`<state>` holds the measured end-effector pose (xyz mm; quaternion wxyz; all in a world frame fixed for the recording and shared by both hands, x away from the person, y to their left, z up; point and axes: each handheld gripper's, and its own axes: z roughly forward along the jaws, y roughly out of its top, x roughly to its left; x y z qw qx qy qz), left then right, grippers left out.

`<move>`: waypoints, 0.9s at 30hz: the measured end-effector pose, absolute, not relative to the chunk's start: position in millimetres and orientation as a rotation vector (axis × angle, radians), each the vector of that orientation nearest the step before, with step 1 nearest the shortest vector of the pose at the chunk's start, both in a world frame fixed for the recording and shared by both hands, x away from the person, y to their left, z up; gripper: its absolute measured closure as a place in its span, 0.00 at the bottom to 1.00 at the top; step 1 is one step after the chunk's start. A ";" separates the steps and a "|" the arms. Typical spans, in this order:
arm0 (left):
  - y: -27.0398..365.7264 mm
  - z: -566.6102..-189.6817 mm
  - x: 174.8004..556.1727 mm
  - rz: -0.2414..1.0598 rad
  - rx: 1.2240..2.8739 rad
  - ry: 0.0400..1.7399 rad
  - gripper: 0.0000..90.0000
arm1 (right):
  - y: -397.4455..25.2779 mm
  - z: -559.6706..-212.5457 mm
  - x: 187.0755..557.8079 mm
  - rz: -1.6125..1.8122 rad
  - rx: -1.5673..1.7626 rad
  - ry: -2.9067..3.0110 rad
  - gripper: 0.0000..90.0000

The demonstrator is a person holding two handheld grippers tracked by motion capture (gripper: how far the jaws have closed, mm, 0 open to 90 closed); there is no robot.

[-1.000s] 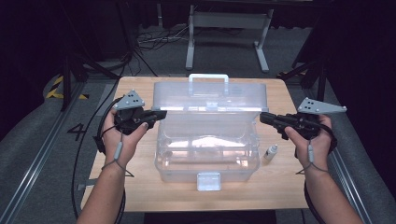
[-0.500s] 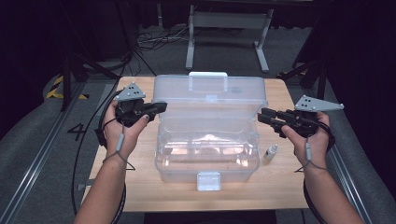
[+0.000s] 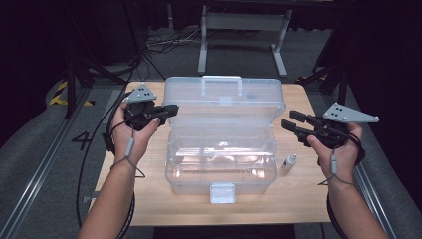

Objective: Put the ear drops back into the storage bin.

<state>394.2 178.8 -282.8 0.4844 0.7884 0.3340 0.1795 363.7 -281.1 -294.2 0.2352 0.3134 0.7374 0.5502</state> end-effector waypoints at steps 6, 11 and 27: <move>178.9 -281.8 396.1 0.436 1.923 0.813 0.94 | -278.0 -295.4 372.6 1.469 0.856 1.982 0.54; 178.7 -281.0 398.0 0.439 1.924 0.815 0.94 | -272.9 -295.8 380.7 1.454 0.859 1.967 0.53; 176.0 -277.6 402.0 0.443 1.931 0.818 0.94 | -257.6 -289.7 407.0 1.390 0.839 1.939 0.53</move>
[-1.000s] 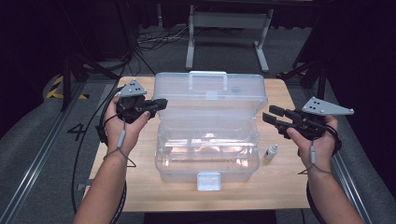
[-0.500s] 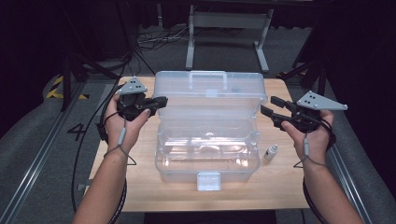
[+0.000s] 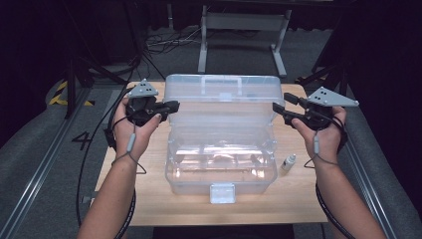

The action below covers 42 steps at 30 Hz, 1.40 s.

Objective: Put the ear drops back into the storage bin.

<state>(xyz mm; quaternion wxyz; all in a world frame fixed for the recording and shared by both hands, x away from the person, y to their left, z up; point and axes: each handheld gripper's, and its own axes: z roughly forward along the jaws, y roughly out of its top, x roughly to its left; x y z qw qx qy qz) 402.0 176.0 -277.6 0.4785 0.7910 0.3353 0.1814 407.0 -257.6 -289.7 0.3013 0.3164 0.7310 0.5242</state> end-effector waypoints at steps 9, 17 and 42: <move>176.2 -277.5 402.7 0.437 1.930 0.818 0.94 | -249.6 -290.3 414.0 1.342 0.832 1.920 0.53; 176.4 -277.2 402.8 0.437 1.935 0.818 0.95 | -245.2 -287.1 414.1 1.314 0.826 1.887 0.55; 176.5 -275.6 404.8 0.435 1.939 0.824 0.95 | -241.9 -285.3 415.7 1.260 0.884 1.853 0.66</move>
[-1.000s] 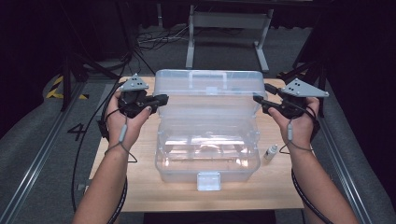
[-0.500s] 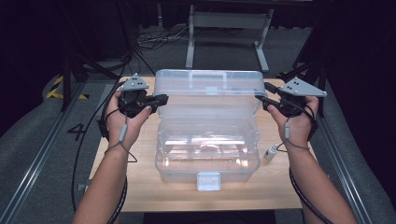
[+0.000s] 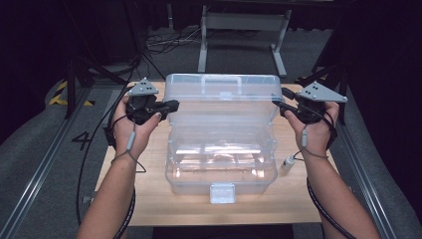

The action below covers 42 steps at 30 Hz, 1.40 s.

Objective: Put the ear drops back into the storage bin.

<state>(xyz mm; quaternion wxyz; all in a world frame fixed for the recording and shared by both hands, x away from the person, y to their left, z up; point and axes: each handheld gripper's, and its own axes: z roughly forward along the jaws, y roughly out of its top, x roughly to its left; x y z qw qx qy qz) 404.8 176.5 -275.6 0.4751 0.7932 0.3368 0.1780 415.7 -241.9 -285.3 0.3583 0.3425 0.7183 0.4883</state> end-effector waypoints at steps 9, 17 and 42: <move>179.9 -274.2 400.7 0.443 1.941 0.826 0.93 | -241.5 -283.8 419.4 1.259 0.907 1.851 0.68; 187.1 -274.9 389.0 0.418 1.964 0.840 0.80 | -241.7 -282.9 426.8 1.265 0.925 1.850 0.70; 237.6 -323.8 386.3 0.484 1.991 1.031 0.64 | -237.4 -276.0 455.8 1.218 1.005 1.866 0.77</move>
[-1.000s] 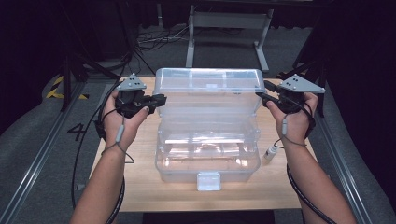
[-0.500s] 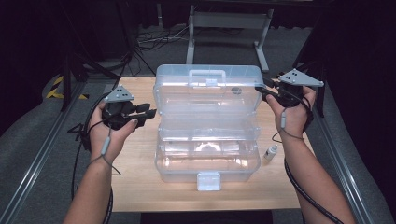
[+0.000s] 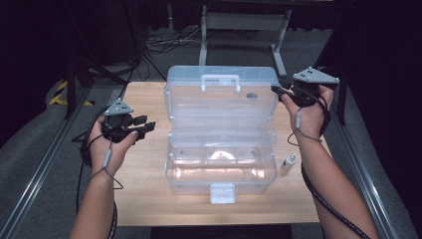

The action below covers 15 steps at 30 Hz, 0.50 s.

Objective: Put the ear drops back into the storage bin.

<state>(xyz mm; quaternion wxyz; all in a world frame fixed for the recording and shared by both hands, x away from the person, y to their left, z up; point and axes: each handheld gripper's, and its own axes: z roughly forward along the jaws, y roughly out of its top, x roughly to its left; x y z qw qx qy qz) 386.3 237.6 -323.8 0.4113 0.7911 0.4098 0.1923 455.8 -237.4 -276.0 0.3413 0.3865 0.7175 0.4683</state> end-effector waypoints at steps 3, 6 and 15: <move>238.9 -330.8 392.7 0.472 2.023 1.065 0.59 | -236.0 -274.4 459.4 1.198 1.026 1.876 0.78; 241.5 -332.3 394.2 0.489 2.021 1.064 0.58 | -235.0 -273.0 462.3 1.180 1.033 1.885 0.79; 262.1 -337.3 391.3 0.491 1.971 1.111 0.54 | -234.5 -273.7 477.2 1.170 1.087 1.891 0.82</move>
